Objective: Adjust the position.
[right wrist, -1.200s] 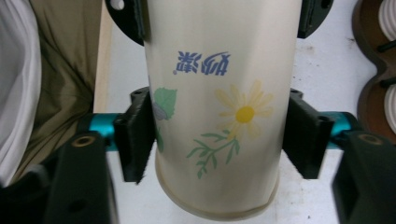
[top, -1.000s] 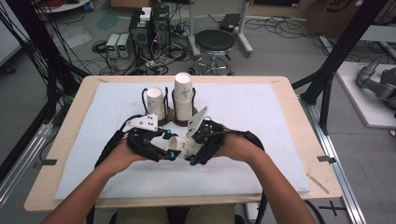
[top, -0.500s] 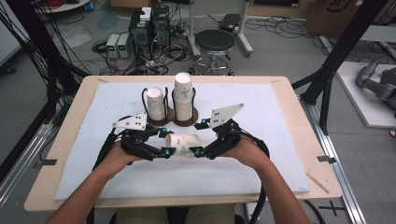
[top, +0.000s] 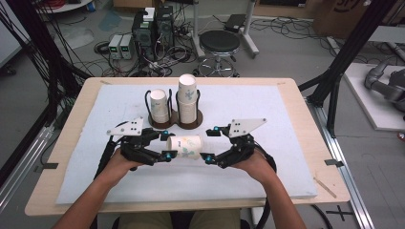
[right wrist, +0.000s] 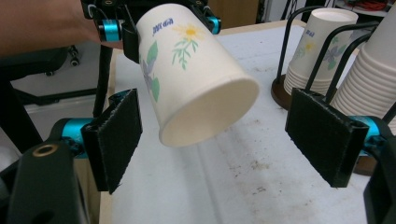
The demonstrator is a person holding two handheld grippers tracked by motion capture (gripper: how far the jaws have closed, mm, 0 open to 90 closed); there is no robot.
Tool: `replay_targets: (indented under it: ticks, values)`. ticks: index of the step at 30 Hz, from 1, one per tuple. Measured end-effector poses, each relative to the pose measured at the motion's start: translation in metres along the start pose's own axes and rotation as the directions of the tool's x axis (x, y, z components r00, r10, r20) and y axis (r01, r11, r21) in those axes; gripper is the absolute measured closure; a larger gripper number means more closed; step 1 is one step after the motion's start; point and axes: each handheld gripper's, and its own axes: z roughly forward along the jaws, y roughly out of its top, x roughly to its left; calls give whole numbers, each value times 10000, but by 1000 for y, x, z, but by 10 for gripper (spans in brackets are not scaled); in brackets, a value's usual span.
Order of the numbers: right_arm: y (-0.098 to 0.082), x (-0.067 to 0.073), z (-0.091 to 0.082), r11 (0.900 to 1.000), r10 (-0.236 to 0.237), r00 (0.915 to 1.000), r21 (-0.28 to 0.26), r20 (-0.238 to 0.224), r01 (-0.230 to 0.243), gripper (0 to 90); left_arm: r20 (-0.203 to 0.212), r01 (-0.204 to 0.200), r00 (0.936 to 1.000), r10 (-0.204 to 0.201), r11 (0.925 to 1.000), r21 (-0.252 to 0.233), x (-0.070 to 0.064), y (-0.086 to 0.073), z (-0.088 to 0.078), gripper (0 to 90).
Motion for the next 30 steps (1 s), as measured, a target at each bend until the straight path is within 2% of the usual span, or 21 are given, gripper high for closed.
replay_targets:
  ticks: [5,19,27,30]
  values:
    - [-11,-1,5,9991,354,9990,-217,-290,-360,193,65,-110,9999,110,9999,-119,-1,-1,0,377]
    - [-17,1,15,9989,412,9956,-181,-837,-429,193,352,-188,9992,197,9995,-253,-3,-1,1,377]
    - [-16,0,19,9981,529,9903,-257,-1288,-567,193,585,-328,9977,349,9988,-351,-6,0,3,378]
    - [-16,-1,22,9984,408,9886,-326,-1451,-460,210,662,-356,9971,378,9988,-342,-7,0,5,377]
